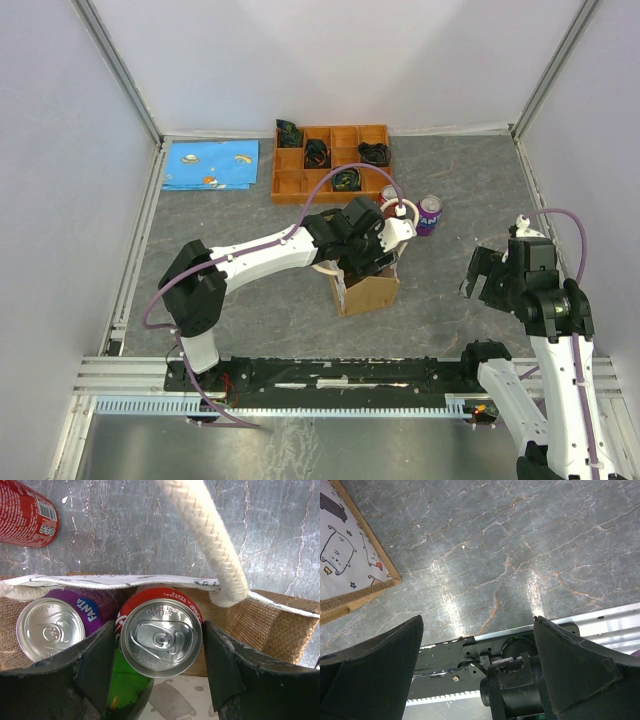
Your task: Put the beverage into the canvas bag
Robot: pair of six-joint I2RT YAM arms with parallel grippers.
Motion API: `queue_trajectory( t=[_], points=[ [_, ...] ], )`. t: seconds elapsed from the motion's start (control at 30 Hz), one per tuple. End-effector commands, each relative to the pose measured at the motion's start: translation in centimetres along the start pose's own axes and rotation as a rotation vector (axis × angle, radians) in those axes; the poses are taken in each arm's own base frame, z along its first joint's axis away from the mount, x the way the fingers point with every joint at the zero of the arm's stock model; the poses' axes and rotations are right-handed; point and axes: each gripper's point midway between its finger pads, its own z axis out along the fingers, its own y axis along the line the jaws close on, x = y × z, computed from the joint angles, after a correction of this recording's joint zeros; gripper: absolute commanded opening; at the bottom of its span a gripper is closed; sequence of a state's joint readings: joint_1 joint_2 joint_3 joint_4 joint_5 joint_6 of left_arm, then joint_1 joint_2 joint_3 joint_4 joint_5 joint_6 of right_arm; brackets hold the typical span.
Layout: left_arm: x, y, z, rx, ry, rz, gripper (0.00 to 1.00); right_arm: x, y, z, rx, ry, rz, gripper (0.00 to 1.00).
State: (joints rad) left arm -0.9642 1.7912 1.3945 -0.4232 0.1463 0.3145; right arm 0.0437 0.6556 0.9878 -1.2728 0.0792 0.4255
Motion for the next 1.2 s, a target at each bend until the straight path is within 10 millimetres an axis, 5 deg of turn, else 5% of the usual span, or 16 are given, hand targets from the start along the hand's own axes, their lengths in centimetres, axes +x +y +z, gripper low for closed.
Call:
queue_trajectory(
  t=[0.0,0.37,0.97,1.17],
  points=[
    [-3.7,2.4,-1.5,-0.099,-0.125,0.014,0.40,-0.7,0.1,-0.1,-0.002,-0.025,0.002,0.99],
    [-4.7,1.8,-2.4,-0.088,-0.152,0.000,0.98,-0.8,0.2,0.1,-0.004,-0.020,0.000,0.99],
    [-8.6,-0.4,-6.0,0.017,-0.249,-0.019,0.99,-1.2,0.7,0.6,-0.018,-0.020,0.017,0.99],
    [-10.5,0.2,-8.8,-0.018,-0.300,-0.026,0.99,-4.1,2.1,0.6,-0.044,-0.057,0.031,0.99]
  ],
)
